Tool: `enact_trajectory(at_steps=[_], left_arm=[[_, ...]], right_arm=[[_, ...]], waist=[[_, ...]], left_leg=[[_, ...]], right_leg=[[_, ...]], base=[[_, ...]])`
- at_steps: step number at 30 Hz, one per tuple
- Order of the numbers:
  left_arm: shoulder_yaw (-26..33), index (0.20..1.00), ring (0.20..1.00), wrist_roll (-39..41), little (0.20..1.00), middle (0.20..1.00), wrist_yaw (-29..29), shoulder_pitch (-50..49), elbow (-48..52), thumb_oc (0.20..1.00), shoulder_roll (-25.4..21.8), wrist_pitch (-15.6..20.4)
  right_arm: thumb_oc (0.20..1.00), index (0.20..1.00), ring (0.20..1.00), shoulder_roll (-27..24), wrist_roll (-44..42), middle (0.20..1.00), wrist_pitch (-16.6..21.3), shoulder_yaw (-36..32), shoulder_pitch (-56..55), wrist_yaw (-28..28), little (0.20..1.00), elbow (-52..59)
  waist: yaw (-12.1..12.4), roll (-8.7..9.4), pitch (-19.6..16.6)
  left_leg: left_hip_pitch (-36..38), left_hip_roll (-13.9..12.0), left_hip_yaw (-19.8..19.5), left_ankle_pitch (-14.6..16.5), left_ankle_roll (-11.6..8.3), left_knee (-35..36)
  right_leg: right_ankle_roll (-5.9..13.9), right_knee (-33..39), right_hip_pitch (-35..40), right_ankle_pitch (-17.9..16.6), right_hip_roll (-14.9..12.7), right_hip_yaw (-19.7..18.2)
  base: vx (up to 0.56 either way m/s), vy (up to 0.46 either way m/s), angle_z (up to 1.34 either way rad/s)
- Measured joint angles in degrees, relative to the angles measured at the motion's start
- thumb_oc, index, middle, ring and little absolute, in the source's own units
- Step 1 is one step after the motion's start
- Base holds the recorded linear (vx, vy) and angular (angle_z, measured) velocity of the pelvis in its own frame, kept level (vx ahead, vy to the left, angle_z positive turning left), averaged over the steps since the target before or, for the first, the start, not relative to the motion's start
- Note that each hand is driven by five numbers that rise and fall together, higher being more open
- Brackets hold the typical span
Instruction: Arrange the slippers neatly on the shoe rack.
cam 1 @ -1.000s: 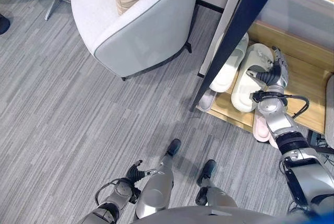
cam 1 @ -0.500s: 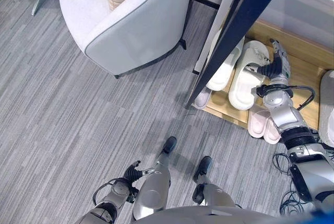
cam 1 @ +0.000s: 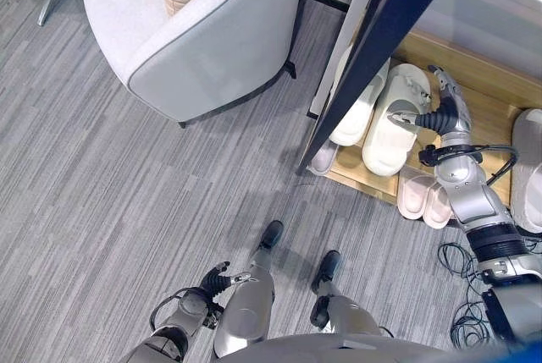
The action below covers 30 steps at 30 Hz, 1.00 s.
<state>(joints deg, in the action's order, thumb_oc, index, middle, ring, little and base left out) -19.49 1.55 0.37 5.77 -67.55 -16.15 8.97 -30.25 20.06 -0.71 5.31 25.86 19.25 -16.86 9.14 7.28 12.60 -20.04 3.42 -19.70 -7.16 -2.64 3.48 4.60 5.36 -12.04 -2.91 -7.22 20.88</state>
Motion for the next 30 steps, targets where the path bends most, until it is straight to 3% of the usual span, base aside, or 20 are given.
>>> enact_trajectory(at_steps=[9,14,17,19,23,26,30], left_arm=[[2.06,1.000,1.000,-0.19,1.000,1.000,-0.02,-0.09,-0.15,1.000,0.15,-0.96],[3.96,1.000,1.000,-0.49,1.000,1.000,0.01,-1.26,-0.24,1.000,0.32,-1.09],[4.47,1.000,1.000,-0.99,1.000,1.000,0.04,-3.11,-1.16,1.000,0.40,-1.13],[6.17,1.000,1.000,-1.11,1.000,1.000,0.14,-5.98,-1.38,1.000,1.32,-1.28],[6.92,1.000,1.000,-1.09,1.000,1.000,0.25,-8.56,-1.22,1.000,2.34,-1.61],[6.16,1.000,1.000,-1.09,1.000,1.000,0.26,-9.04,-1.24,1.000,2.55,-1.62],[6.04,1.000,1.000,-1.05,1.000,1.000,0.28,-9.06,-1.26,1.000,2.56,-1.26]], right_arm=[[1.000,1.000,1.000,0.03,1.36,1.000,1.19,-1.22,-7.74,0.14,1.000,7.55],[1.000,1.000,1.000,-0.02,2.57,1.000,1.48,-7.81,-15.84,1.10,1.000,8.43],[1.000,1.000,1.000,-0.64,3.79,1.000,1.52,-9.79,-17.95,1.87,1.000,7.05],[1.000,1.000,1.000,-0.68,3.81,1.000,1.62,-9.97,-21.31,1.94,1.000,6.62],[1.000,1.000,1.000,-0.79,6.04,1.000,1.77,-11.30,-24.37,2.02,1.000,4.40],[1.000,1.000,1.000,-2.34,6.04,1.000,1.10,-11.46,-24.58,2.10,1.000,3.10],[1.000,1.000,1.000,-2.50,6.00,1.000,0.84,-11.56,-23.11,2.47,1.000,-0.82]], waist=[[-0.12,-0.08,-0.04],[-1.97,-0.10,-0.51],[-3.64,-0.34,-3.39],[-5.11,-1.57,-6.30],[-5.76,-3.17,-9.51],[-7.13,-4.93,-10.50],[-6.46,-5.05,-10.31]], left_leg=[[1.33,0.35,0.07,0.00,0.00,0.25],[3.25,0.64,0.95,0.06,-0.01,0.55],[4.09,0.42,2.44,0.08,-0.02,0.79],[6.88,-0.09,3.61,0.69,-0.35,1.77],[8.33,-0.30,5.43,1.05,0.49,1.79],[9.33,-0.87,6.04,1.15,0.45,1.80],[9.20,-1.49,6.15,1.19,0.38,1.81]], right_leg=[[0.20,0.00,1.24,0.16,-0.43,-0.02],[0.49,0.00,2.69,0.11,-0.93,-1.23],[0.70,0.00,2.80,-0.06,-0.97,-2.70],[0.71,0.07,4.69,0.19,-0.82,-3.19],[0.85,0.24,5.24,0.19,-0.86,-5.23],[0.79,0.27,5.99,0.20,-0.27,-5.80],[0.54,0.27,5.77,0.42,0.33,-5.91]], base=[[0.00,0.000,0.00],[0.03,-0.010,-0.05],[0.05,-0.036,-0.26],[0.06,-0.062,-0.28],[0.05,-0.074,-0.21],[0.04,-0.064,-0.16],[0.01,-0.026,-0.02]])
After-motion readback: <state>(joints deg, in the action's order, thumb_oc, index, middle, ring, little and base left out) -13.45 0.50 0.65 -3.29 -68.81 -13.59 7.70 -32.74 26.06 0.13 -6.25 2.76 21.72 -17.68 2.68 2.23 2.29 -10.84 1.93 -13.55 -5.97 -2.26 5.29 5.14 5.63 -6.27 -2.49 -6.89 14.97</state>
